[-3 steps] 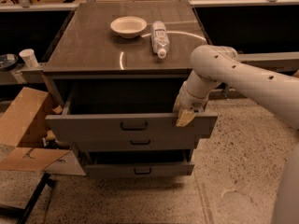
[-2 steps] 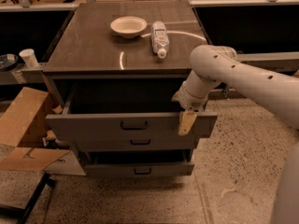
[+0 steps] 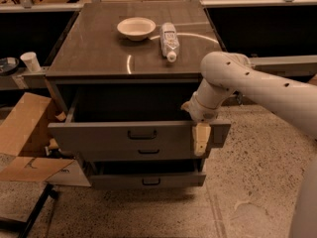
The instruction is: Open top drawer
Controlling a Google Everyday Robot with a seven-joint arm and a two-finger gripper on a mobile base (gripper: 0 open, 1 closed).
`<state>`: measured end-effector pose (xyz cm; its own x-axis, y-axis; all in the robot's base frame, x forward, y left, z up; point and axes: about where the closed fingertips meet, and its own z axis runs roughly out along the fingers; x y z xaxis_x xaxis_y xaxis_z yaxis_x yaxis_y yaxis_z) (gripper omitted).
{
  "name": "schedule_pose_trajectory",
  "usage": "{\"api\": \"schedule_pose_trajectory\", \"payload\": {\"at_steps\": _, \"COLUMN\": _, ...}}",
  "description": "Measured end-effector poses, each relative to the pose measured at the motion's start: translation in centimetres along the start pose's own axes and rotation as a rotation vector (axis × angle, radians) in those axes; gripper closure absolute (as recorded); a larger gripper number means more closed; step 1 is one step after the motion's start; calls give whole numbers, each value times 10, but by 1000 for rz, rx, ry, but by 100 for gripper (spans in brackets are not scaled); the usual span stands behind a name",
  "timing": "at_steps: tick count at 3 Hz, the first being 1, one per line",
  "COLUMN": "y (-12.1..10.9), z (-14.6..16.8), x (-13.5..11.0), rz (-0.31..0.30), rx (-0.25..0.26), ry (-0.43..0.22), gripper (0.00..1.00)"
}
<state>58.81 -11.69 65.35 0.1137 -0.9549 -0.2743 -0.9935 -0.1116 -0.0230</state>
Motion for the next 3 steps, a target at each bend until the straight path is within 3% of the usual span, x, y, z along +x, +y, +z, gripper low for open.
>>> {"api": "schedule_pose_trajectory", "payload": {"at_steps": 1, "y": 32, "z": 9, "x": -2, "rz": -2, "rx": -74, "ry": -6, "gripper": 0}}
{"api": "schedule_pose_trajectory", "payload": {"at_steps": 2, "y": 58, "z": 15, "x": -4, "rz": 2, "rx": -122, "ry": -8, "gripper": 19}}
{"api": "schedule_pose_trajectory", "payload": {"at_steps": 3, "y": 58, "z": 10, "x": -5, "rz": 2, "rx": -123, "ry": -8, "gripper": 42}}
